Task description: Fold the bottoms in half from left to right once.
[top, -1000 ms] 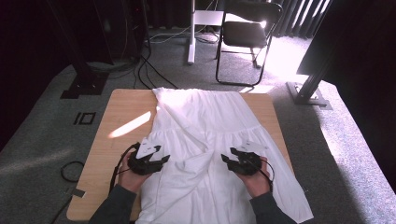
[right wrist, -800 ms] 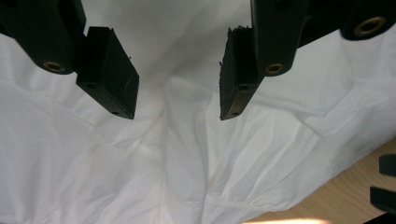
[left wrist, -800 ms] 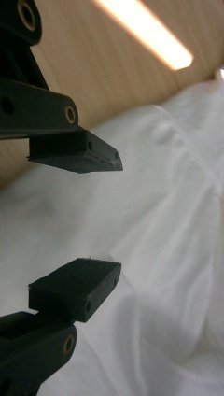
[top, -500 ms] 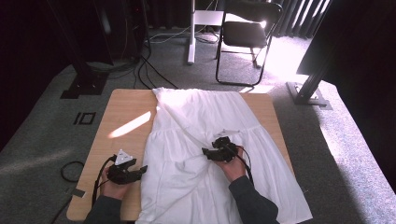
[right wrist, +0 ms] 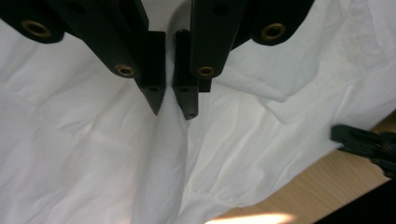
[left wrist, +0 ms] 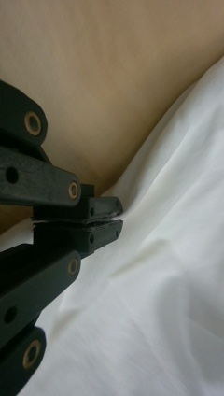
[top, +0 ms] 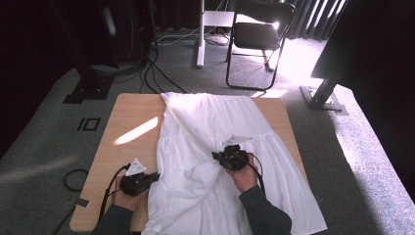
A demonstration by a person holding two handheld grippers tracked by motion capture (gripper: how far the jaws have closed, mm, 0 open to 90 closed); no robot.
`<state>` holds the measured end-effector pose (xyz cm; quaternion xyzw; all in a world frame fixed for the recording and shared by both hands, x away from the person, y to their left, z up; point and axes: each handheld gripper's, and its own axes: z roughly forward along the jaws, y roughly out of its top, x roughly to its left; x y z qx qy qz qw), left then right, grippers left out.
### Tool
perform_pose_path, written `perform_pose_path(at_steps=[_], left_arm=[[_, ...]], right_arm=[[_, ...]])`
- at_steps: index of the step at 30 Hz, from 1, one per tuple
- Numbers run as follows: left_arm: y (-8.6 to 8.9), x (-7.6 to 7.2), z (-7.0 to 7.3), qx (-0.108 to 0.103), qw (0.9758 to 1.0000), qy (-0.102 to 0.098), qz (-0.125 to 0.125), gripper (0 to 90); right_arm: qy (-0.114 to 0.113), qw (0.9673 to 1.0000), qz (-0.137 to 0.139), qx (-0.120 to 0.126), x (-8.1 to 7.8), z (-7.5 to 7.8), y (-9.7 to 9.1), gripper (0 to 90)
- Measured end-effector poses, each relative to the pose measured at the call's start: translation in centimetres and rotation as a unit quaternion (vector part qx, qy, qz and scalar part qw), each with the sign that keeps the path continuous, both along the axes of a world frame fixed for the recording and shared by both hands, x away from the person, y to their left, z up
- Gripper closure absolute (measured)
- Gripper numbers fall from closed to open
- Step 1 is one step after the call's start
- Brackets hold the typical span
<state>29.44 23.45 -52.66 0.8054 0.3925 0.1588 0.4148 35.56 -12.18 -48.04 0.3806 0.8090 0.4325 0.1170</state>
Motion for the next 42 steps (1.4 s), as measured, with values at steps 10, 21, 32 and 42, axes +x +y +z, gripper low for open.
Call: perform_pose_path(at_steps=[10, 21, 32, 42], left_arm=[[2.7, -2.0, 8.0, 0.056, 0.9919, -0.088, 0.073, 89.5], [-4.0, -1.5, 6.7, 0.016, 0.9968, -0.067, -0.041, 57.1], [-6.5, 2.0, 0.0, 0.068, 0.9975, 0.015, -0.005, 37.1], [-7.3, 3.8, -2.4, 0.041, 0.9977, 0.053, -0.001, 36.9]], right_arm=[[-0.034, 0.9991, 0.010, 0.022, -1.7, 2.2, -1.3, 87.5], [-0.106, 0.9849, -0.122, 0.063, -4.0, 6.3, -10.9, 87.3], [-0.006, 0.9804, -0.191, 0.048, -1.9, -0.5, -17.2, 82.2], [0.061, 0.9708, -0.231, 0.022, -0.2, -4.5, -17.0, 52.5]])
